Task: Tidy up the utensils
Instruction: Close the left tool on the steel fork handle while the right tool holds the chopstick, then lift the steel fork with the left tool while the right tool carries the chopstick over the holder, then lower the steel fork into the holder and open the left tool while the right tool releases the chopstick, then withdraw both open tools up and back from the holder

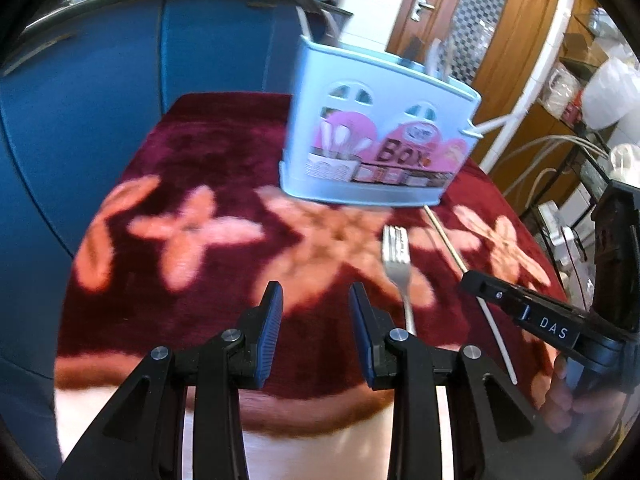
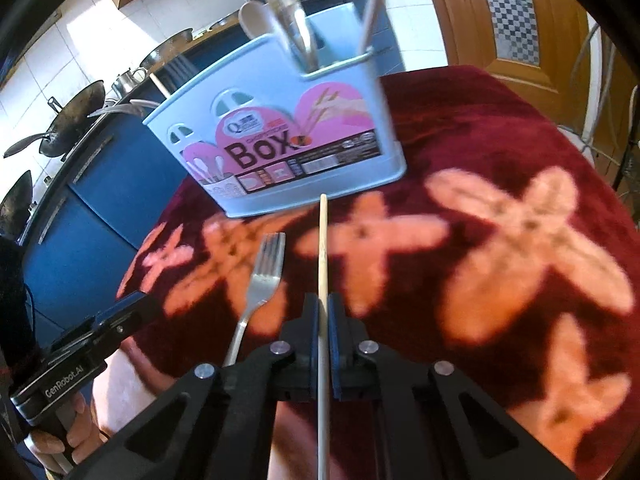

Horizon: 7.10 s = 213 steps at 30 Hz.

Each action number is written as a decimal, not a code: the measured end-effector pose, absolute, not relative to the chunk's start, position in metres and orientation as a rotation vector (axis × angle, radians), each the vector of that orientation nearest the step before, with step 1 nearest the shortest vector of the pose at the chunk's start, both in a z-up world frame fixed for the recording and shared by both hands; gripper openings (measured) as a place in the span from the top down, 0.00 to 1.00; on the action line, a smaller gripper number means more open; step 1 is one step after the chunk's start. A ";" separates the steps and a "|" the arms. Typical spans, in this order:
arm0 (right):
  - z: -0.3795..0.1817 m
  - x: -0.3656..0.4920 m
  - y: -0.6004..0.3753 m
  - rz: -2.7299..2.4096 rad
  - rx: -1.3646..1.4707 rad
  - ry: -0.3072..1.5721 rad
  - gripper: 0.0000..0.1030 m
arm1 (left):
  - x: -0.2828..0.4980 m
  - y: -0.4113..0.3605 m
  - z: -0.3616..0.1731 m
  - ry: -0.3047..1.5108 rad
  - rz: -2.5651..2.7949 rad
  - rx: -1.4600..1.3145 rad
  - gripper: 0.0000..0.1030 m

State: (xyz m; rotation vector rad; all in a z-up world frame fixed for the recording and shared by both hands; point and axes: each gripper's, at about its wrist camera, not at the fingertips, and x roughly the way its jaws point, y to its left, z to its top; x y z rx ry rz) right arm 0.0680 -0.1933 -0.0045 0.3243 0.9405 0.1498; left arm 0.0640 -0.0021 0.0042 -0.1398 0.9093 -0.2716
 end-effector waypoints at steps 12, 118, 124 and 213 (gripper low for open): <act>-0.010 0.058 -0.218 0.136 0.341 0.932 0.94 | 0.072 -0.054 -0.012 1.000 -0.371 -0.082 0.67; 0.124 0.182 -0.223 0.308 0.370 0.258 0.94 | 0.218 -0.028 0.121 0.219 -0.195 -0.214 1.00; 0.120 0.195 -0.219 0.261 0.348 0.194 0.94 | 0.218 -0.038 0.110 0.156 -0.148 -0.143 1.00; 0.126 0.054 -0.203 0.250 0.232 0.369 0.33 | 0.063 -0.022 0.145 0.346 -0.198 -0.087 0.50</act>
